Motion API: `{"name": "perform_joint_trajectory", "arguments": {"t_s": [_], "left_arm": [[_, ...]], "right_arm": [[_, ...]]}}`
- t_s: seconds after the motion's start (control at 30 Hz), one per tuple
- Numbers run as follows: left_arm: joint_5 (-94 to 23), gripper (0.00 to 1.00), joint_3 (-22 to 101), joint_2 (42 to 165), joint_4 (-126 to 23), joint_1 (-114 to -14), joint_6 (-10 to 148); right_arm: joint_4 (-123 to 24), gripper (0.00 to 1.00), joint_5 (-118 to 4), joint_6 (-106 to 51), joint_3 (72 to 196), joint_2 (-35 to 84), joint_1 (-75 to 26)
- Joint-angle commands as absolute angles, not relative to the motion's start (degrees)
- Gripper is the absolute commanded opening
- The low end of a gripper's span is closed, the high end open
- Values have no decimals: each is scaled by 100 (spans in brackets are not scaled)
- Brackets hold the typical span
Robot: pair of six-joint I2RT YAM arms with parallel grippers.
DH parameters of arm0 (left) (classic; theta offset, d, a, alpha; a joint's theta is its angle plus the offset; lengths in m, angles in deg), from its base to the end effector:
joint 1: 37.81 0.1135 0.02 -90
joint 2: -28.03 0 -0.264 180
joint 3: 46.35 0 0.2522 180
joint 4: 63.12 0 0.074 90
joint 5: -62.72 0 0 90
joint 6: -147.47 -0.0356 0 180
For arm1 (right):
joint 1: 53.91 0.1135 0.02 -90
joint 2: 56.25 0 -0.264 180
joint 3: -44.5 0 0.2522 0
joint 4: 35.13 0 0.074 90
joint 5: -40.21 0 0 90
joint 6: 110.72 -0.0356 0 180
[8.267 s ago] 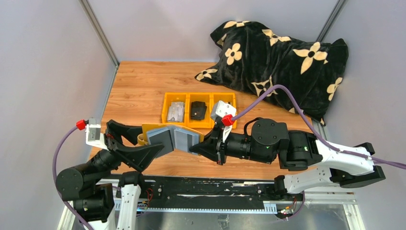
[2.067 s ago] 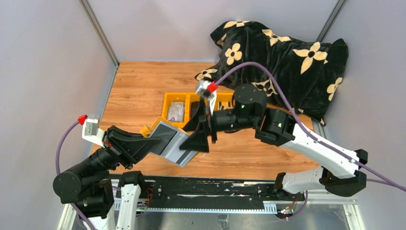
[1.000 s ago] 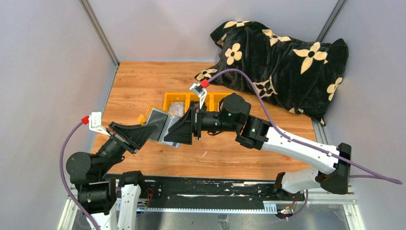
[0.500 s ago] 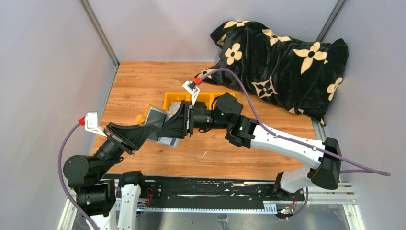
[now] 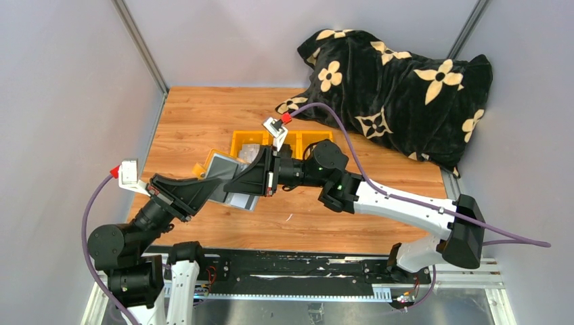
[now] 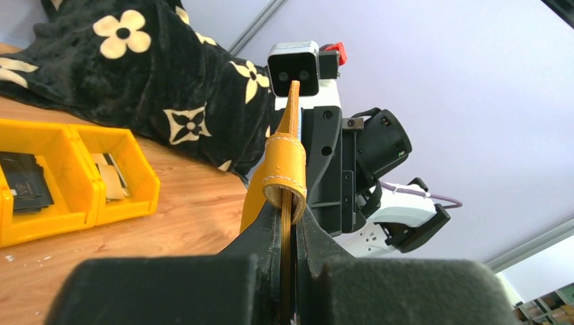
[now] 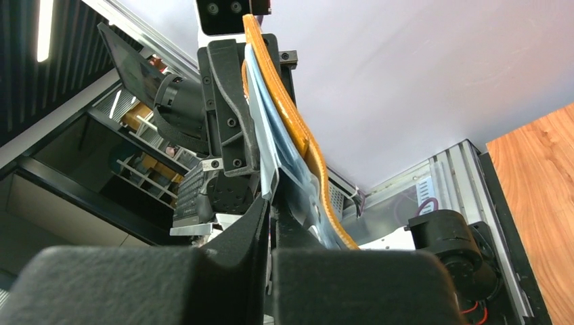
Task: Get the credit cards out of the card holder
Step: Remove the credit card from the card holder.
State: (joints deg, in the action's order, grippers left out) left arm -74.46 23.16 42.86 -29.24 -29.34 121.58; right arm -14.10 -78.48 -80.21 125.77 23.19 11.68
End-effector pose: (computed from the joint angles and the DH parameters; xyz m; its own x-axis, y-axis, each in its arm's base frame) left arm 0.0062 -0.0255 0.4217 -0.3667 -0.6728 -0.6425 0.5684 0.3847 -0.7273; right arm 0.1170 0.2991 0.4220 -0.7642 0.1449 -0.6285 -0.6367 -0.3252 0.6992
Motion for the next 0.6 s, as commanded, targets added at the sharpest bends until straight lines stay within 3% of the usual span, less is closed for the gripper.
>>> {"name": "perform_joint_trajectory", "arguments": {"t_s": [0.0, 0.23, 0.57], "left_arm": [[-7740, 8, 2501, 4227, -3070, -2946, 12368], [-7764, 14, 2576, 4244, -3109, -2946, 12432], [-7738, 10, 2730, 4356, -3376, -2946, 12628]], "right_arm": [[-793, 0, -7682, -8136, 12474, 2109, 1213], [-750, 0, -7534, -8118, 12216, 2036, 1214], [-820, 0, -7502, -8038, 11854, 1815, 1219]]}}
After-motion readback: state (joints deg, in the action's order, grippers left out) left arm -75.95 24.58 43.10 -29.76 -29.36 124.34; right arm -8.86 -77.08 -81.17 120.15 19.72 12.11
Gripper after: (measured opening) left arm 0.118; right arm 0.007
